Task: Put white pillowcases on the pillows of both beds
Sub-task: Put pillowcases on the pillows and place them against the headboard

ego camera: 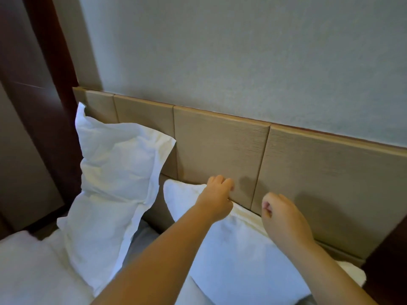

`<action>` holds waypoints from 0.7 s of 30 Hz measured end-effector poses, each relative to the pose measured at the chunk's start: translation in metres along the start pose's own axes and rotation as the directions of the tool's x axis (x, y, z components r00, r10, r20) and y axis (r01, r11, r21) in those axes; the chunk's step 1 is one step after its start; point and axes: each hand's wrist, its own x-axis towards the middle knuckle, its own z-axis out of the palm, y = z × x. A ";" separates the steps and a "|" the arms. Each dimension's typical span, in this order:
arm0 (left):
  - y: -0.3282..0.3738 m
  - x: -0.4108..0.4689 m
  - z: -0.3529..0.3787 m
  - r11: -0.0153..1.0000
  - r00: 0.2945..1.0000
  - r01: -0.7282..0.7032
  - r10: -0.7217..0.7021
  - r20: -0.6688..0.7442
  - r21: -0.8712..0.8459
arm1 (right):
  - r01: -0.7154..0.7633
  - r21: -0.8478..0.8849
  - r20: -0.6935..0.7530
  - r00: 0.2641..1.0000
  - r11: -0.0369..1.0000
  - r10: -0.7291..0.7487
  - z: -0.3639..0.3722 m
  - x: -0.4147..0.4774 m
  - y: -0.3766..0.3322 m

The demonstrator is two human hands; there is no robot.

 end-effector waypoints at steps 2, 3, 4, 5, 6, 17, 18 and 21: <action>-0.004 -0.011 -0.005 0.999 0.999 0.031 -0.032 0.004 0.043 | 0.014 0.038 0.021 1.000 0.999 -0.015 0.006 -0.003 -0.003; -0.006 -0.016 -0.008 0.997 0.999 0.053 -0.053 -0.002 0.058 | 0.018 0.060 0.029 0.999 0.998 -0.020 0.007 -0.005 -0.004; -0.006 -0.022 -0.011 0.994 0.997 0.080 -0.080 -0.011 0.070 | 0.024 0.088 0.040 0.999 0.996 -0.027 0.009 -0.006 -0.004; -0.005 -0.028 -0.015 0.990 0.994 0.112 -0.110 -0.020 0.086 | 0.034 0.118 0.050 0.998 0.992 -0.040 0.010 -0.007 -0.003; -0.002 -0.035 -0.020 0.985 0.990 0.138 -0.136 -0.024 0.106 | 0.047 0.143 0.062 0.996 0.989 -0.056 0.010 -0.007 -0.002; 0.053 -0.051 -0.063 0.892 0.956 0.295 -0.273 -0.112 0.343 | 0.278 0.298 0.203 0.916 0.913 -0.346 -0.038 0.013 -0.025; 0.055 -0.048 -0.071 0.891 0.953 0.303 -0.275 -0.131 0.338 | 0.296 0.300 0.196 0.911 0.907 -0.363 -0.044 0.020 -0.030; 0.046 -0.039 -0.092 0.892 0.926 0.369 -0.329 -0.185 0.260 | 0.325 0.334 0.161 0.905 0.885 -0.394 -0.050 0.039 -0.047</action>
